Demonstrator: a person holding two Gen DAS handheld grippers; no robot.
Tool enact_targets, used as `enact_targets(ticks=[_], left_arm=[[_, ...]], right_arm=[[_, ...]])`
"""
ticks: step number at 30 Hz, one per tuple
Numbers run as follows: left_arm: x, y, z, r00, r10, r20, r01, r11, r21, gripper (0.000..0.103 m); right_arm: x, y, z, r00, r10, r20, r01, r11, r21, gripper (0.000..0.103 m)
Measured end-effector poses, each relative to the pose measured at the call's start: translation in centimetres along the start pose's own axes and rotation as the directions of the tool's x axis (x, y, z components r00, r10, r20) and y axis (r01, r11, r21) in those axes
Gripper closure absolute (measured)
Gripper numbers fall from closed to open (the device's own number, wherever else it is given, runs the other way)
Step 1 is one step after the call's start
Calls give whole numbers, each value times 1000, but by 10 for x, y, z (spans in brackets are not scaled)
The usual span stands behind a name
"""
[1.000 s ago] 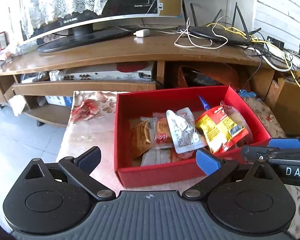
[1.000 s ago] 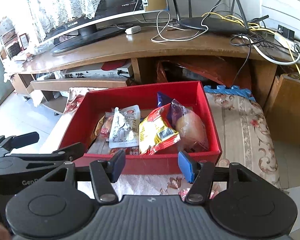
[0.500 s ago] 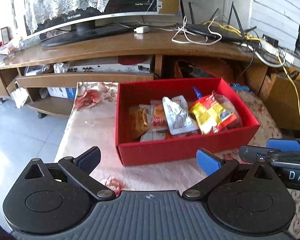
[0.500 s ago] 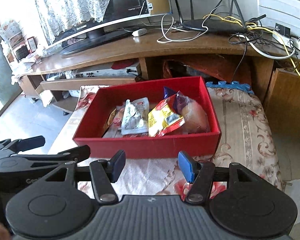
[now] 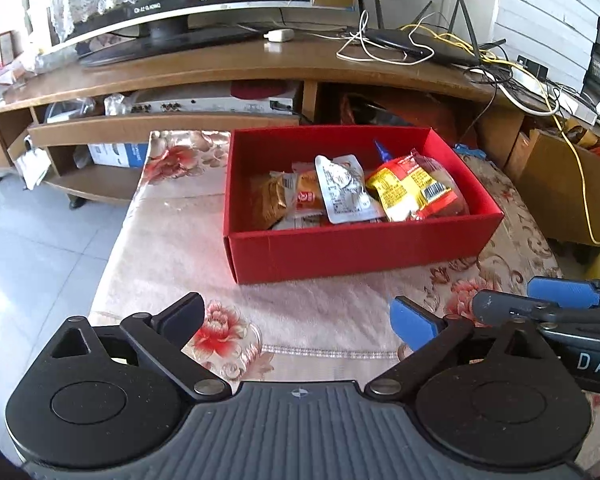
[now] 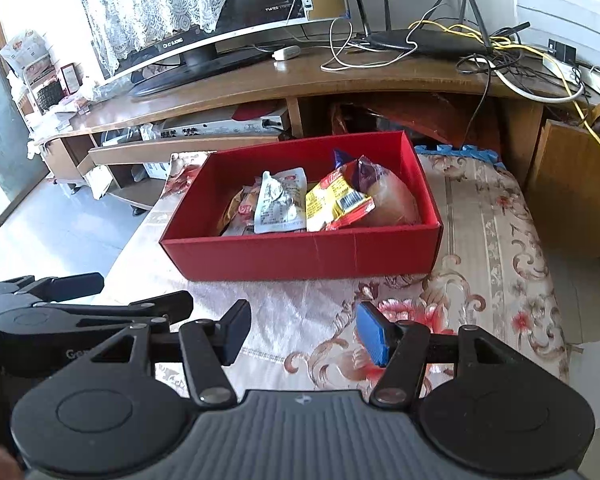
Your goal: Organize snacks
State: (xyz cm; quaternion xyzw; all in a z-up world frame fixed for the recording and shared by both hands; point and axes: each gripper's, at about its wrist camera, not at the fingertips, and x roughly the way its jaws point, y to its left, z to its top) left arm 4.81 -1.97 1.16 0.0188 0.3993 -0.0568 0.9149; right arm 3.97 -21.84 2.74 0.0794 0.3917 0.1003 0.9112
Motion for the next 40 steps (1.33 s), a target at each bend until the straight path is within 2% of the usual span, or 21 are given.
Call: enact_targets(ticks=[5, 19, 40], left_arm=[[-1, 4, -7, 1000, -21, -22, 21, 1000, -23, 1], [-17, 6, -21, 999, -8, 45, 7, 1000, 22, 0], [-24, 5, -29, 999, 2, 52, -4, 999, 37, 0]], right_arm=[[-3, 3, -8, 1000, -5, -5, 5, 1000, 0, 48], [-9, 0, -24, 999, -46, -25, 46, 999, 19, 44], [-15, 5, -31, 999, -39, -29, 40, 999, 13, 41]])
